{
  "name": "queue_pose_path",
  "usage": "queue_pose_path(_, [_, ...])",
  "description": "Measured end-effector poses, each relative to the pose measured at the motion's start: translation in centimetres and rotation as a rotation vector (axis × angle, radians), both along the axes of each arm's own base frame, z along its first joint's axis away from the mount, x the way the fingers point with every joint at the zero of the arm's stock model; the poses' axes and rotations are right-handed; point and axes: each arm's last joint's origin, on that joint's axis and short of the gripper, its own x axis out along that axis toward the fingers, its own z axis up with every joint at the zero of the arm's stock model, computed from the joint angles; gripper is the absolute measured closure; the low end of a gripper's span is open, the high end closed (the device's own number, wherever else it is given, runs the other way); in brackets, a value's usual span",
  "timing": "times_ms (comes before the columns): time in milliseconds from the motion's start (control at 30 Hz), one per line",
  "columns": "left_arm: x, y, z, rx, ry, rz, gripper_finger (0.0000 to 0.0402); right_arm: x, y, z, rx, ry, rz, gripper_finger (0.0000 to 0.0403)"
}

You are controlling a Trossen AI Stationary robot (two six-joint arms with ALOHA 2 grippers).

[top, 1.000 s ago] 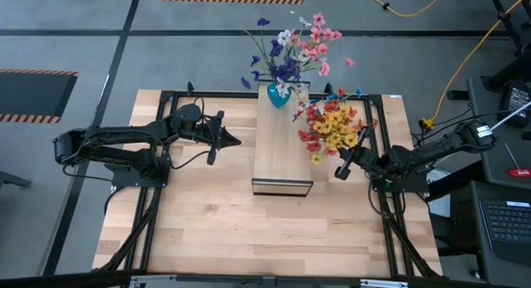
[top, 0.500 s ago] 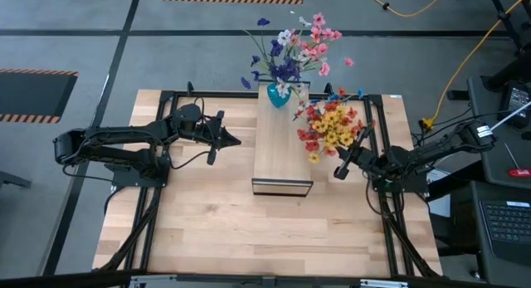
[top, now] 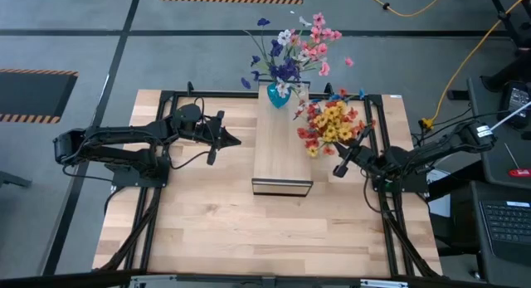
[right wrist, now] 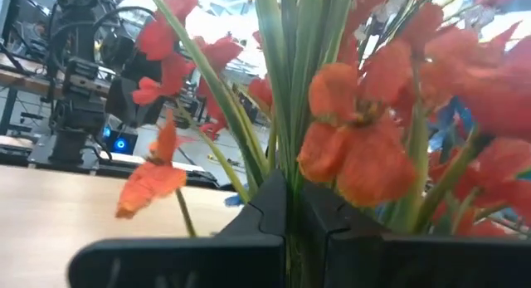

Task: Pick and place flowers into a vace then onto a shelf
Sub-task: Put the yellow flowers into the transparent vase

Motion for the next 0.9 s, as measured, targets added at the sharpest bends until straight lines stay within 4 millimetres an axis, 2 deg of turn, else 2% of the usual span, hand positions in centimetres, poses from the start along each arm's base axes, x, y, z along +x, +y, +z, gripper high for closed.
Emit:
queue_pose_path(667, [0.0,0.0,0.0,0.000,0.000,0.000,0.0398,0.5,0.0,-0.8,0.050,0.042,-0.044,0.0397])
queue_pose_path(900, [0.0,0.0,0.0,0.000,0.000,0.000,0.0396,0.3,-0.1,-1.7,0.087,0.068,-0.035,0.0397])
